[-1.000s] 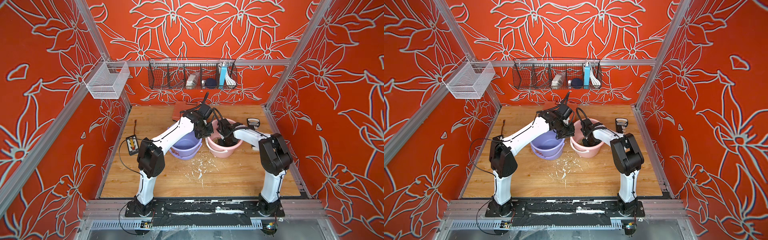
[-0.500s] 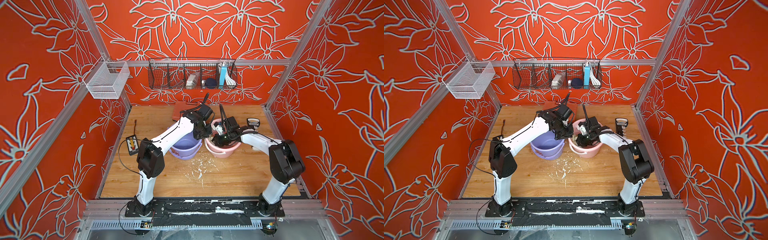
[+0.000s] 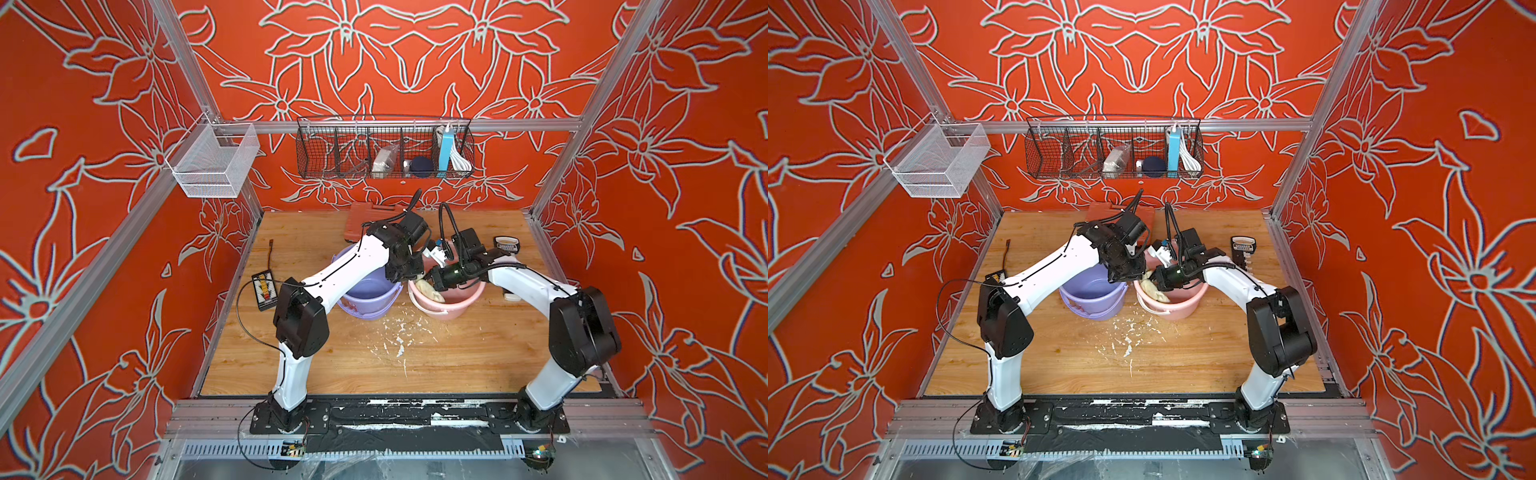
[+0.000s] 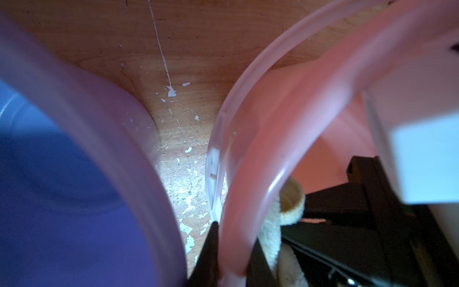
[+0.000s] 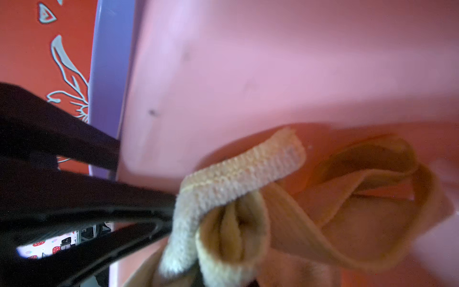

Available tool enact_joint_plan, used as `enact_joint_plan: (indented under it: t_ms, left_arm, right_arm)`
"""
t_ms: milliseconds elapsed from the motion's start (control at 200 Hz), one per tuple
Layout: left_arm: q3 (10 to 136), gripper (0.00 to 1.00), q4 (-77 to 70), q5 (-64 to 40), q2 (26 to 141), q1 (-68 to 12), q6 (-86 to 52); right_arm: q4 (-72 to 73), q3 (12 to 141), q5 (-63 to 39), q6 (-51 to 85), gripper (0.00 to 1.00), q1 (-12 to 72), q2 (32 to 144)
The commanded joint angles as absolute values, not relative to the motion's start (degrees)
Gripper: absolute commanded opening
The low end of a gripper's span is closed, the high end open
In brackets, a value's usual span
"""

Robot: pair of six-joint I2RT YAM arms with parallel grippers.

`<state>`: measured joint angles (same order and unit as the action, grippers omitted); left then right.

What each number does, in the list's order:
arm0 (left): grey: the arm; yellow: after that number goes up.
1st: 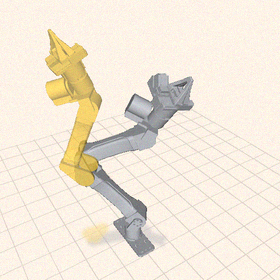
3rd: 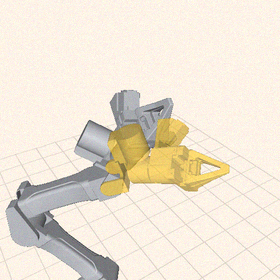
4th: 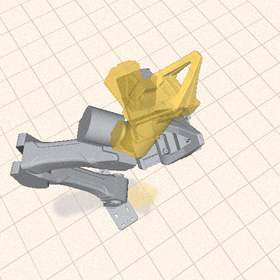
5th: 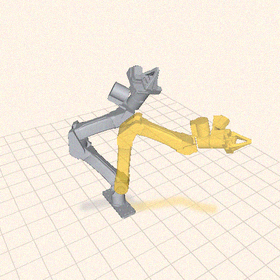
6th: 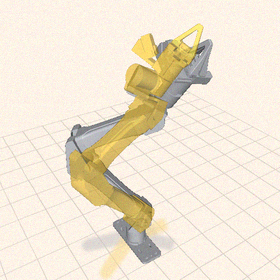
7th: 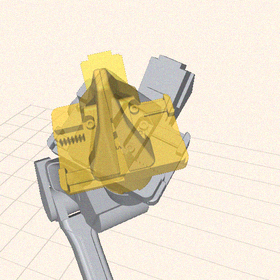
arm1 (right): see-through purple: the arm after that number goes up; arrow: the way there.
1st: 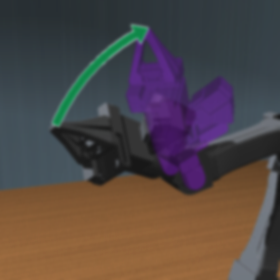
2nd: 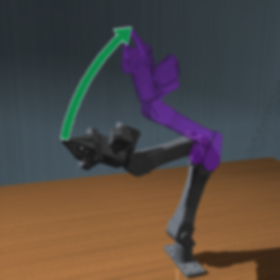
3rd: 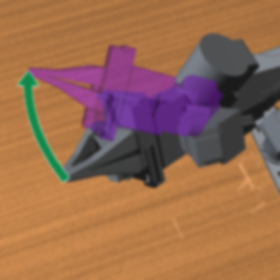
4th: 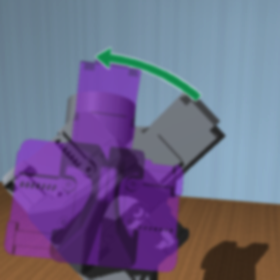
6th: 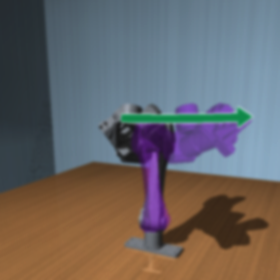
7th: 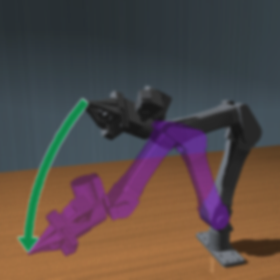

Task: Wipe the inside of the bucket with a cloth
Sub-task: Wipe the dirt from the inside of the bucket.

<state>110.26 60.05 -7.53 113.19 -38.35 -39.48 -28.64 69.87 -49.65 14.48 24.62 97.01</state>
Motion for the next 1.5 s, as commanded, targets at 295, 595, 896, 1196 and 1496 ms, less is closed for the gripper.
enact_joint_plan:
  t_ms: [295,595,896,1196,1496]
  left_arm:
    - [107.68,0.0,61.17,-11.49,109.57,-39.99,-38.42]
    - [108.45,0.0,60.79,-12.42,109.56,-40.07,-38.02]
    - [107.92,0.0,60.35,-12.2,109.38,-40.09,-37.88]
    - [110.59,0.0,61.42,-11.74,110.82,-40.16,-37.8]
    - [111.57,0.0,62.84,-9.53,111.1,-41.18,-37.45]
  right_arm:
    - [-21.09,69.81,-15.11,20.61,0.0,24.84,91.41]
    - [-24.85,70.1,-3.46,22.15,0.0,24.86,90.04]
    - [-15.87,72.41,-32.07,22.18,0.0,25.22,95.93]
    - [-16.8,72.94,-42.75,17.23,0.0,25.27,95.21]
    - [-20.1,75.41,-21.59,18.62,0.0,25.27,94.62]
